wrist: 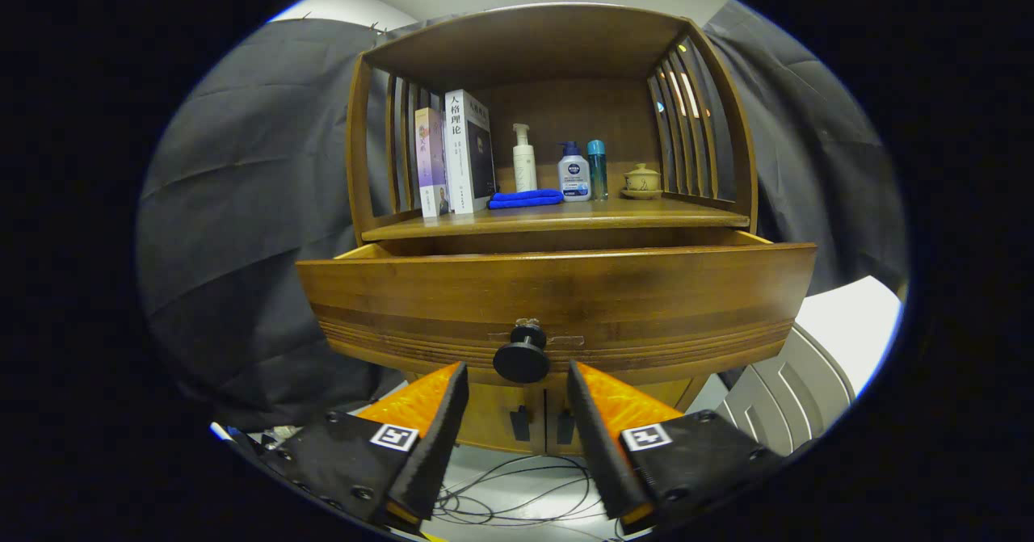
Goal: Pull open the drawer, take out the items inside it, and place them on the countertop above the cabinet.
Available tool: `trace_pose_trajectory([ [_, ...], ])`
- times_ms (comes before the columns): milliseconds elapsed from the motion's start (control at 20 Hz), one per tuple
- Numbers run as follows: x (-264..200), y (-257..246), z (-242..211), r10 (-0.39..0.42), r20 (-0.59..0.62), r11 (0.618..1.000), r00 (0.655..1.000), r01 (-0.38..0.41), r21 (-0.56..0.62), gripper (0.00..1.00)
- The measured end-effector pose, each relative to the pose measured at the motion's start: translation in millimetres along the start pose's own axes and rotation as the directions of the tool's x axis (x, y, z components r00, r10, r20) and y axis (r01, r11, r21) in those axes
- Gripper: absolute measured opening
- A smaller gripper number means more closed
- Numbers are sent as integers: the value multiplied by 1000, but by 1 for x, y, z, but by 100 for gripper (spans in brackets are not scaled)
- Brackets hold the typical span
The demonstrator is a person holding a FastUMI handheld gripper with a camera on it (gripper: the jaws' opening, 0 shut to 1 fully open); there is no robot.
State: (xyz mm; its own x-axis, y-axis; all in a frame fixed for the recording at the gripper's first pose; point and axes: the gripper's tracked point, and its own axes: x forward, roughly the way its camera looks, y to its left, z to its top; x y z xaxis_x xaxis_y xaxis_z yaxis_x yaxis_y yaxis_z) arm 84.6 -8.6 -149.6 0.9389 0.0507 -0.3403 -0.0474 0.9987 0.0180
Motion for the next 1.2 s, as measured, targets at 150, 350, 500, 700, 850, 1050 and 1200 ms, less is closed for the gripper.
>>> trace_pose_trajectory([
  [150, 18, 3, 7, -21, 11, 999, 1000, 21, -42, 36],
  [350, 32, 0, 7, -53, -24, 998, 998, 53, -21, 51],
  [500, 39, -1, 4, -57, -54, 998, 997, 58, 11, 51],
  [700, 42, -2, -3, -61, -71, 997, 996, 64, 32, 46],
  [850, 37, 0, -6, -83, -73, 995, 994, 87, 48, 23],
  [1050, 18, 4, -11, -58, -83, 996, 995, 63, 56, 23],
  [1200, -2, 7, -22, -45, -92, 999, 995, 47, 26, 23],
])
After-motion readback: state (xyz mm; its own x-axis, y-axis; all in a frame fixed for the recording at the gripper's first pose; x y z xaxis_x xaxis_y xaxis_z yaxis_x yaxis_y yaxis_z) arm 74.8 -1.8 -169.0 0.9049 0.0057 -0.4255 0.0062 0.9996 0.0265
